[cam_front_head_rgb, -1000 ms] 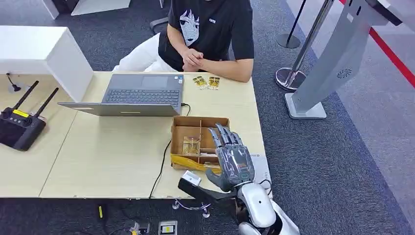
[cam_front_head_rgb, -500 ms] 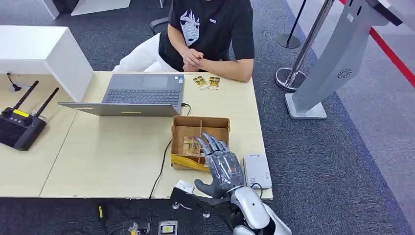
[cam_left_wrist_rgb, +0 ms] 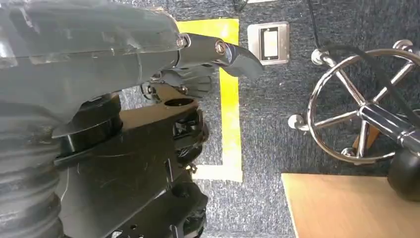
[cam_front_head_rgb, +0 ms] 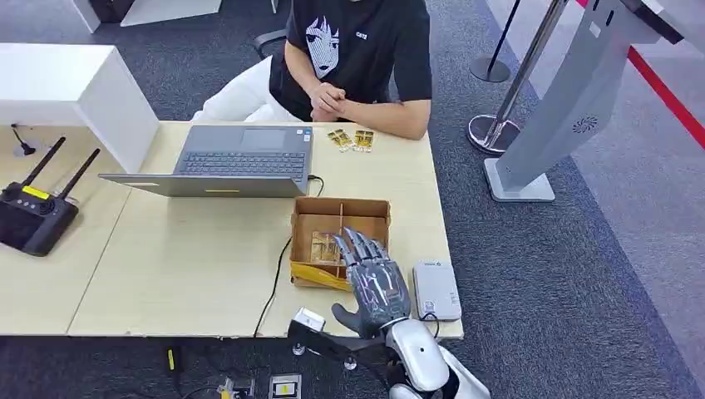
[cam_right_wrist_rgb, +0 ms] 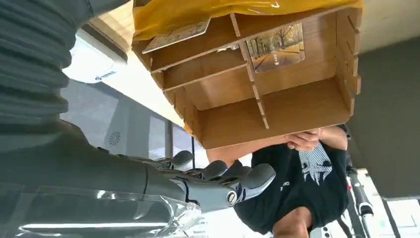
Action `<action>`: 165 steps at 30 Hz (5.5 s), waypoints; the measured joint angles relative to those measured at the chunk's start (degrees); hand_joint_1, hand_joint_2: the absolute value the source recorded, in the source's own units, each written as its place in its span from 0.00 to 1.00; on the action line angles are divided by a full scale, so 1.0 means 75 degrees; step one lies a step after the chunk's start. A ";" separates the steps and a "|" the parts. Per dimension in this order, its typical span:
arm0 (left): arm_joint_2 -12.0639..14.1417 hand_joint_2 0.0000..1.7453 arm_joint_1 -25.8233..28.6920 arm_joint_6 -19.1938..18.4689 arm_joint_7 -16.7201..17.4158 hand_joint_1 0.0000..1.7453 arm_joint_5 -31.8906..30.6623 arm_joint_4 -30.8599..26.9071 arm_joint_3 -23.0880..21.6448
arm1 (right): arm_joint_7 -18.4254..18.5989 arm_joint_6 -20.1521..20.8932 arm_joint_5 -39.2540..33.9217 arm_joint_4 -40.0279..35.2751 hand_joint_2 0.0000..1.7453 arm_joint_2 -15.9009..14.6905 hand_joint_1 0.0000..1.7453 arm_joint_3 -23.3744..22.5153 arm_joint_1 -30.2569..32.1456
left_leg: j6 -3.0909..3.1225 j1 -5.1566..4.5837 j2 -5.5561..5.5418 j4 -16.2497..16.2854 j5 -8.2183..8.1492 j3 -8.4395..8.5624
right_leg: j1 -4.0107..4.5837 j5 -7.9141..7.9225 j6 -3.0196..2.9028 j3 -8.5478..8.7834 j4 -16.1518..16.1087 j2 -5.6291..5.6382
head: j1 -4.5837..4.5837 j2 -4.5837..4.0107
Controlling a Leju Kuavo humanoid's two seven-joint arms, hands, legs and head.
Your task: Pass the card to the sensor for recognition and then transmit it.
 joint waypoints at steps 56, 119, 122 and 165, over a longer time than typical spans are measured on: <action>0.0023 1.00 -0.0006 -0.0058 -0.0073 0.00 0.0172 -0.0099 -0.0009 | 0.0959 -0.1154 0.1538 0.2349 1.00 0.0251 0.00 0.0029 -0.0665 | 0.0000 0.0000 0.0001 0.0000 0.0000 0.0001 | 0.0000 0.0000 0.0000 -0.0001 0.0000 0.0001 | 0.0000 0.0000; 0.0070 1.00 0.0056 -0.0017 -0.0256 0.00 0.0300 -0.0050 -0.0009 | 0.0140 -0.0038 -0.0700 -0.0659 1.00 -0.0210 0.00 -0.0443 -0.0393 | 0.0000 0.0000 0.0005 0.0001 0.0000 0.0004 | 0.0000 0.0000 0.0000 -0.0001 -0.0001 0.0003 | 0.0000 0.0000; 0.0070 1.00 0.0066 -0.0011 -0.0262 0.00 0.0312 -0.0050 -0.0009 | 0.0195 -0.0070 -0.0691 -0.0796 1.00 -0.0239 0.00 -0.0495 -0.0358 | 0.0000 0.0000 0.0005 0.0001 0.0000 0.0005 | 0.0000 0.0000 0.0000 -0.0001 -0.0001 0.0003 | 0.0000 0.0000; 0.0079 1.00 0.0189 0.0076 -0.0487 0.00 0.0542 -0.0052 -0.0012 | 0.0344 -0.0271 -0.0172 -0.2151 1.00 -0.0536 0.00 -0.1110 0.0284 | 0.0000 0.0000 0.0007 0.0001 0.0000 0.0005 | 0.0000 0.0000 0.0000 0.0000 -0.0001 0.0002 | 0.0000 0.0000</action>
